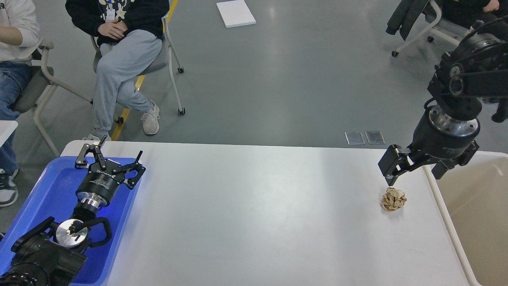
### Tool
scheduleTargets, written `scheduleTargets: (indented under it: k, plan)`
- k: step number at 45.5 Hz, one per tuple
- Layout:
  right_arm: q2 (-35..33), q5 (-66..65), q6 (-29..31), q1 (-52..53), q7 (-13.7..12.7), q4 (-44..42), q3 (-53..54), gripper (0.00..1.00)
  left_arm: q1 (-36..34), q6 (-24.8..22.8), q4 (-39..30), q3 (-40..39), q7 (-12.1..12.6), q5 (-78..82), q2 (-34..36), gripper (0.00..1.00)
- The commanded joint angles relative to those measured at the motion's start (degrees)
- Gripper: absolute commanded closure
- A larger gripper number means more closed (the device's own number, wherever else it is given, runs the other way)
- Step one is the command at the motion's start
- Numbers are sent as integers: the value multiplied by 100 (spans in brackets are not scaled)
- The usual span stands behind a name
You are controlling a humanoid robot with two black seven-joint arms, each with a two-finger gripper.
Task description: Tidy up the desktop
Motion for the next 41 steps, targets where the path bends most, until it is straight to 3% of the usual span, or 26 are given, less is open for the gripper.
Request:
scheduleTargets:
  k: [1, 41]
  plan:
    - [-24, 0, 0, 77, 0, 2, 3, 0, 1, 0, 0, 0, -1, 1, 0, 0]
    - [-76, 44, -97, 279, 0, -192, 82, 0, 1, 0, 0, 0, -1, 1, 0, 0]
